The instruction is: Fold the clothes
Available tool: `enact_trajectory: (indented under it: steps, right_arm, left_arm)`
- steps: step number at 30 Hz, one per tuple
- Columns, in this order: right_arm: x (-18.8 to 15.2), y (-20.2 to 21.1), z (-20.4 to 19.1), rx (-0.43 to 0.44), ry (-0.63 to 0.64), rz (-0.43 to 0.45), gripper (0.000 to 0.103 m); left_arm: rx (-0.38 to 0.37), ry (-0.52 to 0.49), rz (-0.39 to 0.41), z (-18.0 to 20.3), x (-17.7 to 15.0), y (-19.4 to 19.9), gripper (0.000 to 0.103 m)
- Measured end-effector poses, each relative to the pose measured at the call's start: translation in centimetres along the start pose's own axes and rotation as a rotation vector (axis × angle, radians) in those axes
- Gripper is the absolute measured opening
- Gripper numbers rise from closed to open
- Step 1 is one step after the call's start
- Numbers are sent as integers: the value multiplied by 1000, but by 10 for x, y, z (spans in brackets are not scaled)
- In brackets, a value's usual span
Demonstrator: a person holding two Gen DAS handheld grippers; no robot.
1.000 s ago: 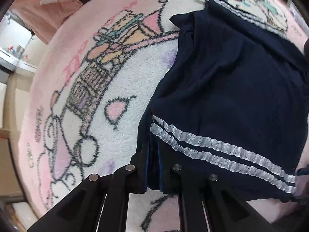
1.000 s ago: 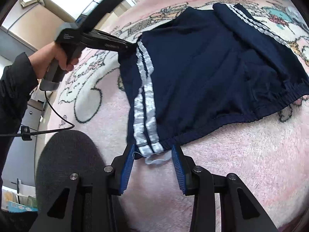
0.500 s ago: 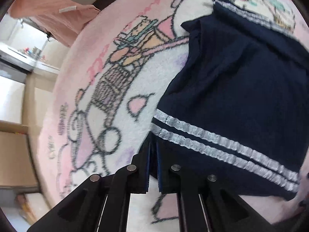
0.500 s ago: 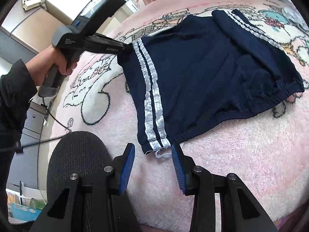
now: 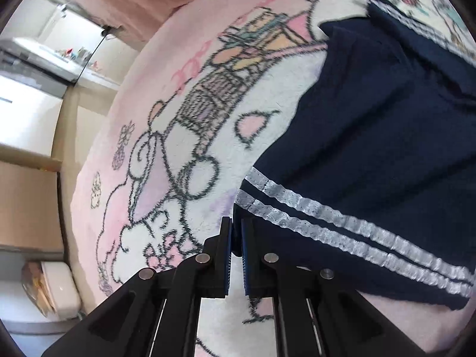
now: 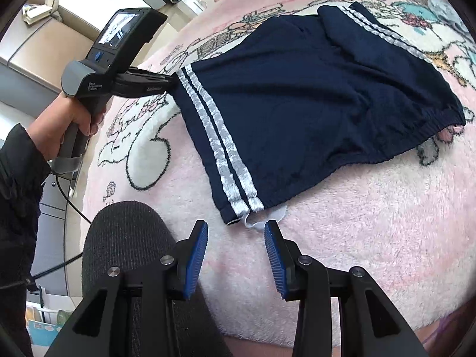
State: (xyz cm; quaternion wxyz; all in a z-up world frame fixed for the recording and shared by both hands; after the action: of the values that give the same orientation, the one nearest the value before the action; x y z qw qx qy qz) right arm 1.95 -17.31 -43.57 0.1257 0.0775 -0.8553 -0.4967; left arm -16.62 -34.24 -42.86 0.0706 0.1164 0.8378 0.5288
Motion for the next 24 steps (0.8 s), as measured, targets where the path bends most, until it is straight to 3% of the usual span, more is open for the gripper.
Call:
enact_trajectory:
  steps: [8,12,14,16,17,19,24]
  right_arm:
    - [-1,2,9,-8,-24,-17,39]
    - [1,7,22,14,-83,-25,41]
    - [0,8,29,32,-108,-31,44]
    - [0,10,33,44,-125,-34,47]
    - [0,11,35,54,-133,-33,48]
    - [2,14,38,68,-149,-27,54]
    - [14,24,40,104,-176,-20,56]
  left_arm:
    - [48,-6,-64,0,-7,-8,8]
    - [53,1,-46,1,-9,-3,10]
    - [50,42,-35,-5,-9,2,27]
    - [43,82,-34,-13,-9,5,93]
    - [38,102,-36,-17,-11,7,101]
    - [41,139,-48,-25,-17,13,103]
    - [82,175,-98,-34,-42,44,103]
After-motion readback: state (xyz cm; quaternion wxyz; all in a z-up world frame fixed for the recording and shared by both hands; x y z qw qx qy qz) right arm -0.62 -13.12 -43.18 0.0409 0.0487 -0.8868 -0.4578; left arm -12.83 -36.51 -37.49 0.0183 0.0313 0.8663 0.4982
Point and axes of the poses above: each gripper's, at about its wrist camera, not at the fingertips, and y roughly against the way its jaws point, z to its right, x to its top, the point moved 10 cm from there along -y, roughly the way its jaws point, and after that the axes turned 10 degrees about -z, right-handed, at the moved point
